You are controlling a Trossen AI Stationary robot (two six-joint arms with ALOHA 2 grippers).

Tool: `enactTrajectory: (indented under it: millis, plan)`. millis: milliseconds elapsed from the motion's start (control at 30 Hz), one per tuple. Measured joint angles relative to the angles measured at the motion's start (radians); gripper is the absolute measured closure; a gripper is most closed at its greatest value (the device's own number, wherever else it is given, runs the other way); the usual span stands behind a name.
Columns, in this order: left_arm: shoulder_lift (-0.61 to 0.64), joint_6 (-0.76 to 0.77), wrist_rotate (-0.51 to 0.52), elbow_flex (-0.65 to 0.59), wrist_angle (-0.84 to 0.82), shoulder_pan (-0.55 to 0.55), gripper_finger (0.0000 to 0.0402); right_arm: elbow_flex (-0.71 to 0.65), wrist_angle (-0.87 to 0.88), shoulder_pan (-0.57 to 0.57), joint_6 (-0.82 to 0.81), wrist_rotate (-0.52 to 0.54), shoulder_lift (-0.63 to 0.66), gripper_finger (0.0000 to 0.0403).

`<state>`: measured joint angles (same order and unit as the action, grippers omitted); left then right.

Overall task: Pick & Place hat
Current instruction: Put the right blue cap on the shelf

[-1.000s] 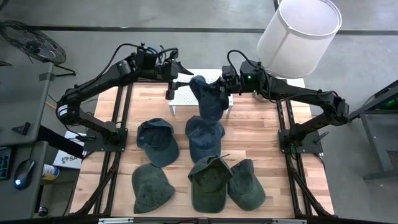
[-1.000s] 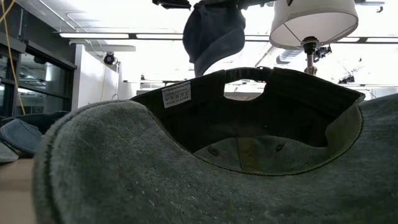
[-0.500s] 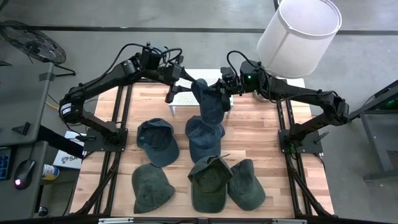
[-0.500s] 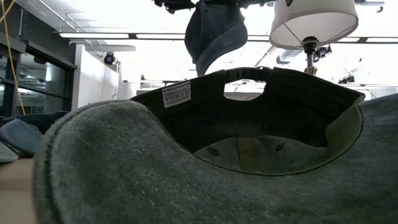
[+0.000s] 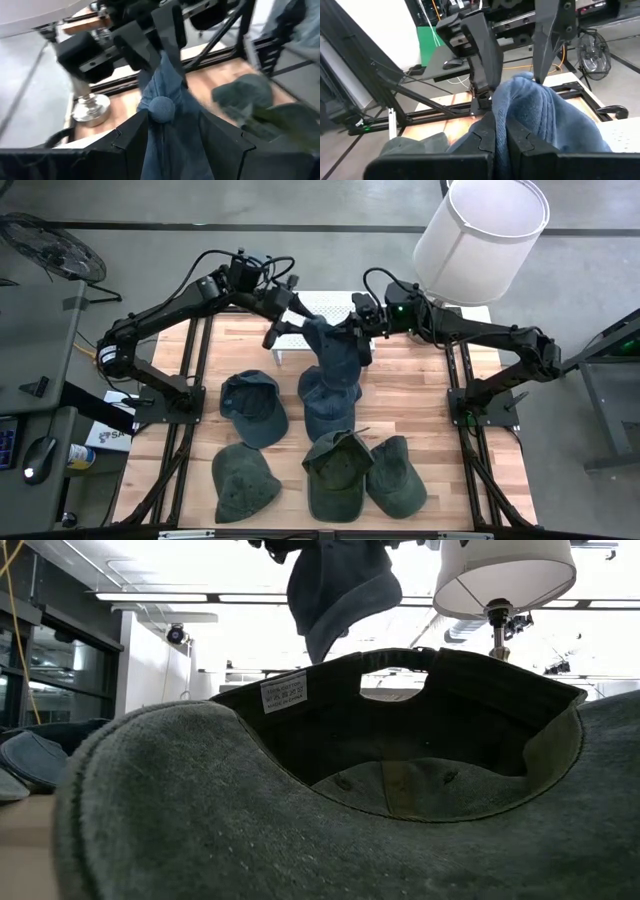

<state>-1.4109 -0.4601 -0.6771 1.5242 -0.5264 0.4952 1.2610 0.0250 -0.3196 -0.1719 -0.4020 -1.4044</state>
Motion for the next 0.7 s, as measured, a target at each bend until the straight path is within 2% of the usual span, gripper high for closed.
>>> enactTrajectory:
  millis: [67, 400, 567, 700]
  plan:
    - [0.0, 0.017, -0.013, 0.0, 0.003, -0.011, 0.0231, 0.0, 0.0, 0.001, 0.0, -0.003, 0.0, 0.0403]
    - [-0.001, 0.047, 0.076, 0.0, 0.008, -0.024, 0.0231, 0.0, 0.0, 0.024, 0.002, -0.016, 0.0, 0.0403]
    - [-0.006, 0.075, 0.048, 0.0, 0.006, -0.025, 0.0231, 0.0, -0.001, 0.036, 0.004, -0.013, 0.0, 0.0403]
    - [-0.007, 0.099, -0.034, 0.0, 0.0, -0.025, 0.0231, 0.0, -0.001, 0.036, 0.004, -0.01, 0.0, 0.0403]
